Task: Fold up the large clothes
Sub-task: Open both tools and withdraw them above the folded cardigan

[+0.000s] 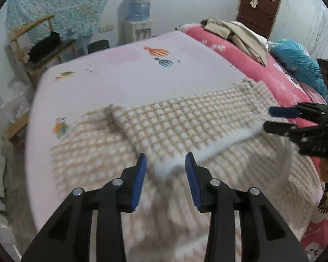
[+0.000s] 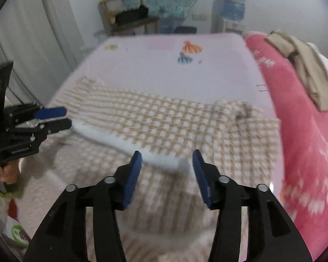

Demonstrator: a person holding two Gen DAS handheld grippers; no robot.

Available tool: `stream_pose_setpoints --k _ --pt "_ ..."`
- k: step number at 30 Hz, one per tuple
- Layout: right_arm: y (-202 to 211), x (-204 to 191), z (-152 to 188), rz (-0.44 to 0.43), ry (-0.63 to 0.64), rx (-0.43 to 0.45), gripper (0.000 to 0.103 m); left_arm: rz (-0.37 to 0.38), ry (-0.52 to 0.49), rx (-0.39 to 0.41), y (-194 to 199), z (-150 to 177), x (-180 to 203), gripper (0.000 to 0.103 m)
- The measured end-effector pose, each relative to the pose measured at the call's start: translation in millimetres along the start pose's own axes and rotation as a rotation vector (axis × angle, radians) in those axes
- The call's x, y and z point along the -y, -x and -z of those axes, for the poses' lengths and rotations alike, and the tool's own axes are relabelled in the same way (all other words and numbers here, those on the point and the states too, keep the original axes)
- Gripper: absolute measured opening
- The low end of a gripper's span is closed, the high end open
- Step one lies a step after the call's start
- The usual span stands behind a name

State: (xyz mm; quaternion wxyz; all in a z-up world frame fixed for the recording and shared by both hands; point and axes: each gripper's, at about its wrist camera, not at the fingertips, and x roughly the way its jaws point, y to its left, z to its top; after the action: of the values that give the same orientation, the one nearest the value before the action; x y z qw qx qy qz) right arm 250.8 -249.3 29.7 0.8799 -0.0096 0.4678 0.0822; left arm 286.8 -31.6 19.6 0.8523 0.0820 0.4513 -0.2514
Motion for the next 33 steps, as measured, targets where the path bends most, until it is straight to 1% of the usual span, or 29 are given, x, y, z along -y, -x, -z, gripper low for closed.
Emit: stream_pose_setpoints --k 1,2,3,4,5,6,7,8,10,13,15,16,17,19,20,22,24,27,29,31,33 --pt "13 -2 7 0.001 -0.005 0.015 0.057 0.008 0.007 0.003 11 6 1 0.044" --pt "23 -3 14 -0.007 -0.008 0.026 0.059 -0.001 0.014 0.011 28 16 3 0.049" --pt "36 -4 25 -0.026 -0.017 0.04 0.064 -0.019 0.017 0.016 38 23 5 0.053" --pt "47 -7 36 -0.044 -0.026 0.044 0.068 -0.042 0.021 0.021 47 32 8 0.059" --pt "54 -10 47 -0.067 -0.032 0.04 0.069 -0.06 0.027 0.022 55 41 10 0.064" --pt "55 -17 51 -0.08 -0.035 0.035 0.071 -0.075 0.037 0.019 62 53 14 0.067" --pt "59 -23 63 -0.096 -0.04 0.032 0.074 -0.091 0.047 0.017 67 64 19 0.074" --pt "61 -28 74 -0.104 -0.044 0.028 0.076 -0.111 0.059 0.014 69 76 24 0.077" --pt "62 -41 91 -0.11 -0.063 0.017 0.077 -0.126 0.088 0.006 67 95 33 0.079" --pt "48 -55 109 -0.12 -0.081 -0.01 0.077 -0.094 0.136 -0.037 48 118 46 0.082" --pt "38 -61 120 -0.086 -0.085 -0.032 0.077 -0.134 0.145 -0.075 30 128 52 0.082" --pt "34 -64 126 -0.075 -0.078 -0.035 0.077 -0.145 0.149 -0.067 25 133 54 0.084" --pt "26 -68 130 -0.047 -0.062 -0.048 0.077 -0.159 0.166 -0.035 25 136 53 0.09" --pt "18 -68 136 -0.039 -0.064 -0.042 0.083 -0.157 0.185 -0.029 23 138 49 0.093" --pt "17 -66 138 -0.044 -0.075 -0.036 0.083 -0.146 0.201 -0.031 22 139 46 0.096" --pt "15 -60 138 -0.072 -0.11 -0.038 0.085 -0.129 0.223 -0.038 21 140 39 0.098" --pt "13 -58 138 -0.087 -0.13 -0.04 0.086 -0.124 0.217 -0.031 21 142 38 0.098" --pt "14 -55 136 -0.088 -0.14 -0.036 0.086 -0.118 0.22 -0.023 22 144 36 0.099" --pt "20 -52 133 -0.111 -0.174 -0.011 0.086 -0.115 0.219 -0.021 22 144 35 0.099" --pt "21 -49 130 -0.105 -0.195 0.0 0.086 -0.117 0.216 -0.023 22 145 36 0.099" --pt "13 -45 129 -0.096 -0.217 -0.004 0.086 -0.116 0.214 -0.027 22 144 36 0.099"
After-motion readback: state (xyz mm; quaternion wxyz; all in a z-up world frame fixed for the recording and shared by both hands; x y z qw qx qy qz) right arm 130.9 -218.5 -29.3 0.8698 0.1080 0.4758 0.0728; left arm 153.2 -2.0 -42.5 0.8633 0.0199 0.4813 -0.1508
